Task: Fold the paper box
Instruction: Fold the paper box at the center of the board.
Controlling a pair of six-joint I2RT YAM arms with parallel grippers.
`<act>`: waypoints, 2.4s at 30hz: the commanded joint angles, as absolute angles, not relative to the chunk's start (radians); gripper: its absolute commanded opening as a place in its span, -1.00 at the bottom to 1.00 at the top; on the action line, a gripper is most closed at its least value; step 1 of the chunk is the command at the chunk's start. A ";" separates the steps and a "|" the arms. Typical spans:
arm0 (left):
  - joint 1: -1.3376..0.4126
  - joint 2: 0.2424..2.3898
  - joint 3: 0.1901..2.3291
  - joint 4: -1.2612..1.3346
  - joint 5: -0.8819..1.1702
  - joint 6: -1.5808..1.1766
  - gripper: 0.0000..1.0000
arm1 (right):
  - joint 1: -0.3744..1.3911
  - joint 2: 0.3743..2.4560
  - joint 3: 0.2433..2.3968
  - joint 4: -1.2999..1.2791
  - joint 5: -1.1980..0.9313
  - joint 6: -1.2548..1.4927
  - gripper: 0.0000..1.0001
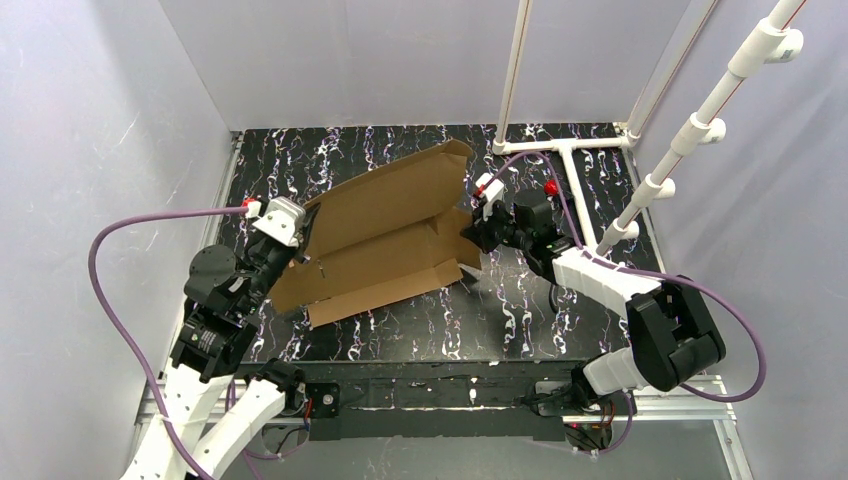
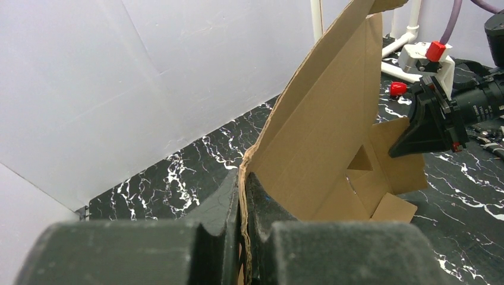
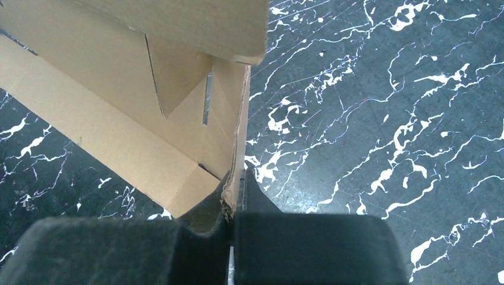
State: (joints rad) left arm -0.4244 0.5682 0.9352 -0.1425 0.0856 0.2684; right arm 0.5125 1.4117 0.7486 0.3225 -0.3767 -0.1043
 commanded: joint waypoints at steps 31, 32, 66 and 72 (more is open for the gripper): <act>-0.425 0.439 0.839 -0.213 0.119 0.145 -1.00 | 0.618 1.433 0.739 0.376 -0.441 0.007 -0.25; -0.425 0.436 0.839 -0.218 0.131 0.146 -1.00 | 0.616 1.431 0.741 0.368 -0.447 0.002 -0.25; -0.425 0.429 0.866 -0.236 0.298 0.160 -1.00 | 0.440 1.603 0.866 0.399 -1.106 -0.027 -0.08; -0.425 0.434 0.890 -0.260 0.345 0.184 -1.00 | 0.427 1.655 0.940 0.294 -1.103 -0.090 -0.45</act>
State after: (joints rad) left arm -0.4248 0.4248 0.8574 -0.2527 0.2905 0.1673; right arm 0.4393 1.6428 0.8722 0.3527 -1.0809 -0.0341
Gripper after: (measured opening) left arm 0.014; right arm 0.290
